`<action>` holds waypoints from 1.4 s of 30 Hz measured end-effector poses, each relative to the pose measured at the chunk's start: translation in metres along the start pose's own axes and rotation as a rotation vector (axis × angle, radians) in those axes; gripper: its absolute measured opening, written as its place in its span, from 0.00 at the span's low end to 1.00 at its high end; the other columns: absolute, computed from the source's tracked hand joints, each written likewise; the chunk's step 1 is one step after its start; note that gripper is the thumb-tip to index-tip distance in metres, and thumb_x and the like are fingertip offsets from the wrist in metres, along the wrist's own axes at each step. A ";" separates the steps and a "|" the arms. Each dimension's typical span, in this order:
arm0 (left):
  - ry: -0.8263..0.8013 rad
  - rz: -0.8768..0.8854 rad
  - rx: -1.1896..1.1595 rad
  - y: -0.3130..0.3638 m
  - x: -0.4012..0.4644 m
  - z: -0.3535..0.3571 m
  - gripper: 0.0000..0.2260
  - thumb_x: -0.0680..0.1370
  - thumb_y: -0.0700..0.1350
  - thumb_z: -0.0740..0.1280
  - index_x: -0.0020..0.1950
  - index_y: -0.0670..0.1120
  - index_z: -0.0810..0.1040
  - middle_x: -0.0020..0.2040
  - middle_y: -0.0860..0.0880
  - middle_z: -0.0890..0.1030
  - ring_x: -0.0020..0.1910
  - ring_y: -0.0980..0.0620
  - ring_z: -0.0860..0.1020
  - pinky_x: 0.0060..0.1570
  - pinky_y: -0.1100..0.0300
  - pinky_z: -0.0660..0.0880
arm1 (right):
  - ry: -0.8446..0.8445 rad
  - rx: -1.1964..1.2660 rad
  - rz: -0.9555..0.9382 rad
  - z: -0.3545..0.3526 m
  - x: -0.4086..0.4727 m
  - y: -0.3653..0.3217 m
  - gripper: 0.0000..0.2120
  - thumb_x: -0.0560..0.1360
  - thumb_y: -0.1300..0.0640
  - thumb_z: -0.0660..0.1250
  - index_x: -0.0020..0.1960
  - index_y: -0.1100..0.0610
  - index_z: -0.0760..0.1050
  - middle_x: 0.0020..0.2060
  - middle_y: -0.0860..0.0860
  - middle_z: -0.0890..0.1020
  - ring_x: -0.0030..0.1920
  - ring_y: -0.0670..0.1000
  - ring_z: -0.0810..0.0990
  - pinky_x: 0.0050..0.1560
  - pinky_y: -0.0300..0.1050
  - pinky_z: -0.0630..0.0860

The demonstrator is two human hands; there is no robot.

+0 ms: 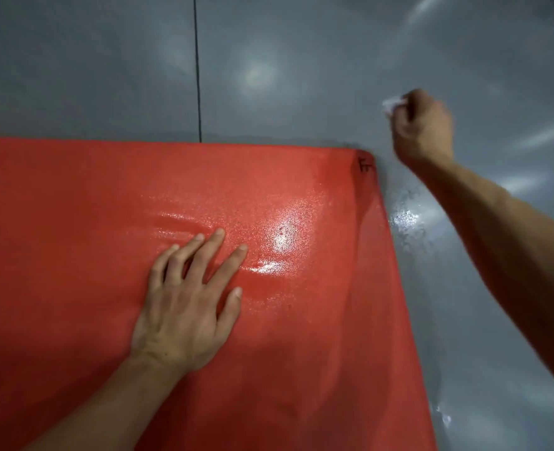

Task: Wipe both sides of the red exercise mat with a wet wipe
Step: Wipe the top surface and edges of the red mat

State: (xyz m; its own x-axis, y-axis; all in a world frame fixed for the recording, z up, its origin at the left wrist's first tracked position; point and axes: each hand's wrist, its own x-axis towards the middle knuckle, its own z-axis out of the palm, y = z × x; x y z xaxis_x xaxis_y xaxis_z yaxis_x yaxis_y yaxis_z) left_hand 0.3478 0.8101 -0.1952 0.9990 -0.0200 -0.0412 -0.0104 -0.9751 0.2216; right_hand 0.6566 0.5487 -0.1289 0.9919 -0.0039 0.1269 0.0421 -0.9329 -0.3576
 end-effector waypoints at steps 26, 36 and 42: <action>-0.025 0.001 -0.017 -0.003 -0.002 0.001 0.25 0.80 0.57 0.57 0.79 0.57 0.68 0.80 0.48 0.65 0.77 0.44 0.65 0.77 0.43 0.55 | -0.060 -0.072 -0.197 0.084 -0.074 -0.084 0.07 0.80 0.57 0.60 0.54 0.59 0.74 0.48 0.61 0.83 0.49 0.66 0.80 0.41 0.54 0.70; -0.022 -0.001 -0.024 -0.005 -0.002 0.003 0.25 0.81 0.57 0.57 0.79 0.57 0.68 0.80 0.48 0.65 0.78 0.44 0.64 0.77 0.43 0.57 | -0.216 -0.307 0.030 0.047 -0.021 -0.032 0.12 0.81 0.60 0.62 0.56 0.68 0.77 0.55 0.69 0.80 0.57 0.68 0.78 0.56 0.58 0.74; -0.026 -0.013 -0.018 -0.005 -0.003 0.001 0.25 0.81 0.58 0.57 0.78 0.57 0.69 0.80 0.49 0.65 0.78 0.45 0.64 0.77 0.44 0.56 | -0.426 -0.291 -0.183 0.092 -0.033 -0.155 0.14 0.81 0.62 0.61 0.64 0.65 0.75 0.64 0.64 0.79 0.66 0.63 0.76 0.64 0.51 0.71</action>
State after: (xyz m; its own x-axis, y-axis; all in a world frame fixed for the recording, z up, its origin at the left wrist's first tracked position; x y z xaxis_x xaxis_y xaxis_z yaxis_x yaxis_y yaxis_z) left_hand 0.3451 0.8147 -0.1972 0.9975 -0.0135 -0.0691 0.0033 -0.9712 0.2384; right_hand 0.6281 0.7260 -0.1626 0.9349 0.2574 -0.2442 0.2434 -0.9661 -0.0864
